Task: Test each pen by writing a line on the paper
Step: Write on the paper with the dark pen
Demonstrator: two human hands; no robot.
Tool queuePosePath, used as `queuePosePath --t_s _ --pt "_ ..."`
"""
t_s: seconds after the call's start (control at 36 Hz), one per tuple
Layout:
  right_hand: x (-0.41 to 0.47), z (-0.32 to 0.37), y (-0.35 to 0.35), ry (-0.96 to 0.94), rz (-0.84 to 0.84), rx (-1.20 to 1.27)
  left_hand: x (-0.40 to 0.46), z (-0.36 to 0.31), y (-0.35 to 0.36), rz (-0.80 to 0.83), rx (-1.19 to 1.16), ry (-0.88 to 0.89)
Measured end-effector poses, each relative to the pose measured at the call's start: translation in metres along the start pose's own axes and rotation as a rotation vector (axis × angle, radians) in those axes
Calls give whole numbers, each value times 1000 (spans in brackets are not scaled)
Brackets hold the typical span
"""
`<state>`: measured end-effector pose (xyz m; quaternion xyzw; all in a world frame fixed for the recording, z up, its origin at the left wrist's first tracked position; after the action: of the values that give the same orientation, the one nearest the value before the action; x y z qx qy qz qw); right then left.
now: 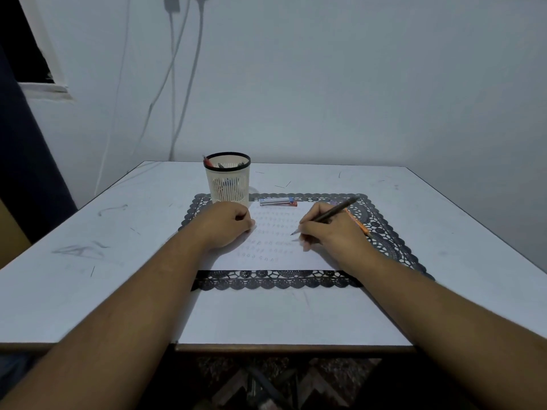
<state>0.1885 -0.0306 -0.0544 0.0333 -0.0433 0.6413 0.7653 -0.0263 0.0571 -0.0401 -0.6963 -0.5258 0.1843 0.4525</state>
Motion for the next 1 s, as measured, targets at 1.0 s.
queuePosePath --t_s 1.0 --pt "29 44 -22 -87 -389 313 15 31 -18 -654 -561 -188"
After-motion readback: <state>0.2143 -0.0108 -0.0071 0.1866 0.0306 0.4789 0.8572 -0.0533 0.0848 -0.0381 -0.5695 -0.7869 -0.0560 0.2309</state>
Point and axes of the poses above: each hand's wrist, its own x-axis towards the middle knuckle, its own y-axis out of the palm, z = x × y, the point moved 6 cm from there along x, towards the middle knuckle, and after that the axes turned 4 degrees about -z, right-handed, at the moved point
